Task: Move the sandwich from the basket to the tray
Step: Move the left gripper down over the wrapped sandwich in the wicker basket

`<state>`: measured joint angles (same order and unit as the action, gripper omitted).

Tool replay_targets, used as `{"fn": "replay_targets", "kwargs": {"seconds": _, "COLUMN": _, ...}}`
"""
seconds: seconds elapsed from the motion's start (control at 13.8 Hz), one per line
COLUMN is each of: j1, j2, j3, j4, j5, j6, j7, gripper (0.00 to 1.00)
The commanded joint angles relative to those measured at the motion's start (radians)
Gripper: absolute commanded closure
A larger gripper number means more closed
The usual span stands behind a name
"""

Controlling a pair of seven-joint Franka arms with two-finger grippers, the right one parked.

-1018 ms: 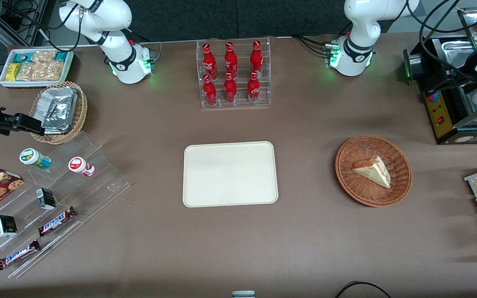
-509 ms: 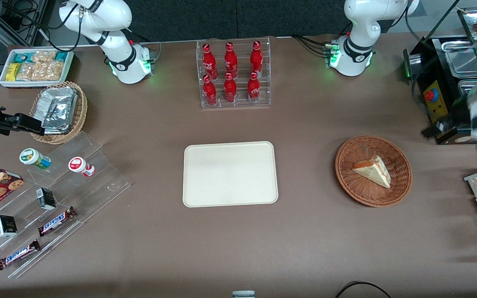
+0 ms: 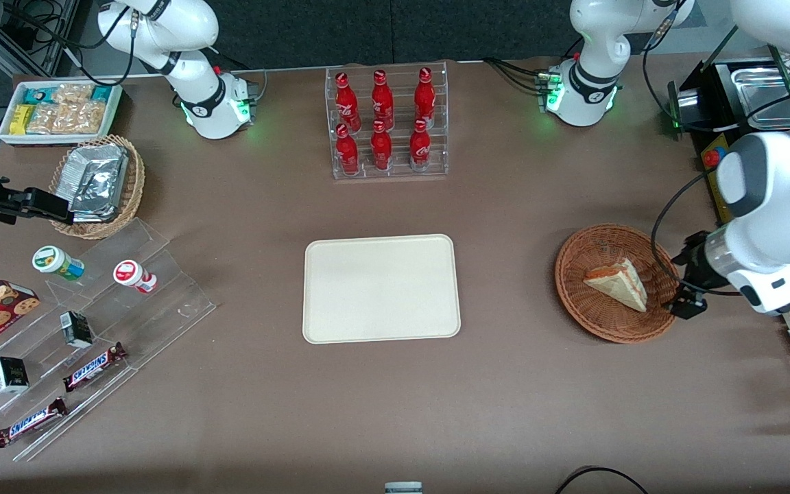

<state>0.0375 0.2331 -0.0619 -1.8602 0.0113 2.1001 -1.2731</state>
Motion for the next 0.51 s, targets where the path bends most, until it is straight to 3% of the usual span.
{"fn": "replay_targets", "kwargs": {"seconds": 0.0, "j1": -0.007, "j2": -0.040, "j3": 0.001, "j4": -0.158, "j5": -0.008, "j6": 0.160, "j7": -0.078, "gripper": 0.00}}
{"fn": "replay_targets", "kwargs": {"seconds": 0.22, "j1": -0.008, "j2": -0.048, "j3": 0.001, "j4": -0.260, "j5": -0.010, "j6": 0.320, "j7": -0.106, "gripper": 0.00}}
{"fn": "replay_targets", "kwargs": {"seconds": 0.44, "j1": -0.024, "j2": -0.040, "j3": -0.006, "j4": -0.280, "j5": 0.001, "j6": 0.333, "j7": -0.086, "gripper": 0.00}}
